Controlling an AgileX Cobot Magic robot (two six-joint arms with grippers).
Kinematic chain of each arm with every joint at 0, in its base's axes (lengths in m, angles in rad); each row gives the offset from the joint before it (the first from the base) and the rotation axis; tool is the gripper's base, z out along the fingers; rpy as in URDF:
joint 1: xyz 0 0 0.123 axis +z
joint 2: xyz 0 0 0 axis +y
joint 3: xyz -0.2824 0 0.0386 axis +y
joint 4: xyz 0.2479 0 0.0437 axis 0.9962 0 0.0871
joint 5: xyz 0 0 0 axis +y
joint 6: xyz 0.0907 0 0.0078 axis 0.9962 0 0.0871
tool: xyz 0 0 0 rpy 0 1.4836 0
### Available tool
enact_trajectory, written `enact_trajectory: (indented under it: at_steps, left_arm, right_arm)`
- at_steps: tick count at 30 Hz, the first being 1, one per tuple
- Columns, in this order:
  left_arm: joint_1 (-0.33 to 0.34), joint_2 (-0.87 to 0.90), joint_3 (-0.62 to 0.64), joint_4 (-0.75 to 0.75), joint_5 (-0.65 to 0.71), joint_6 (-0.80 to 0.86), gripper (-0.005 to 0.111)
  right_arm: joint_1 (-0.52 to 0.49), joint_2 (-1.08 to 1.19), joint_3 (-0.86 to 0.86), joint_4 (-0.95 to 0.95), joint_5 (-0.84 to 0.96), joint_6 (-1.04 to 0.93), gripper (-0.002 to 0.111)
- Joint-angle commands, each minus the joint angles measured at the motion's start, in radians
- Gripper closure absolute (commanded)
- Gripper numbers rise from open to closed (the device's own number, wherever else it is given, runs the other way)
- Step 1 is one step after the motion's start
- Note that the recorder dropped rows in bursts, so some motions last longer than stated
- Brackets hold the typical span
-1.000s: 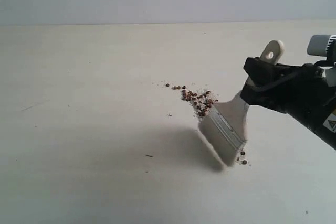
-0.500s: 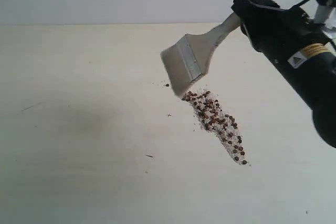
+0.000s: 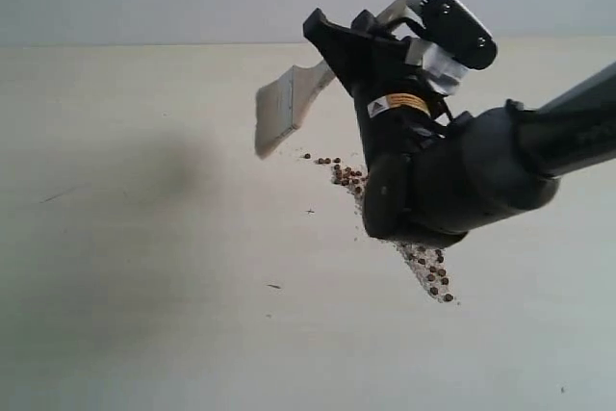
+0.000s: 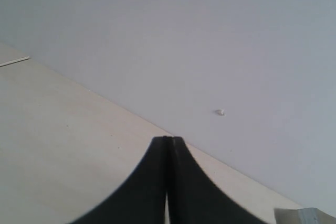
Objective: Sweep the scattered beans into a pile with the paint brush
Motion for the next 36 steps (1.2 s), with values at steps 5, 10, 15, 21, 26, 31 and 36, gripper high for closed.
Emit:
enact_trajectory:
  at_steps: [5,10,15,21,26,31,36]
  left_arm:
    - [0.001,-0.007,0.003,0.008,0.002,0.001,0.107]
    - [0.001,-0.007,0.003,0.008,0.002,0.001,0.107]
    - [0.001,-0.007,0.003,0.008,0.002,0.001,0.107]
    - [0.001,-0.007,0.003,0.008,0.002,0.001,0.107]
    - [0.001,-0.007,0.003,0.008,0.002,0.001,0.107]
    - [0.001,-0.007,0.003,0.008,0.002,0.001,0.107]
    - [0.001,-0.007,0.003,0.008,0.002,0.001,0.107]
  right_arm:
    - [0.005,0.111,-0.143,0.169,-0.027,-0.056,0.108]
    - [0.005,0.156,-0.207,0.246,0.006,-0.082,0.108]
    - [0.005,0.189,-0.263,0.352,0.04,-0.332,0.108]
    - [0.005,0.167,-0.263,0.607,0.034,-0.625,0.108]
    - [0.005,0.103,-0.263,0.737,-0.029,-0.952,0.108]
    - [0.005,0.066,-0.263,0.841,-0.029,-1.026,0.108]
    - [0.005,0.057,-0.263,0.863,-0.029,-1.019,0.108]
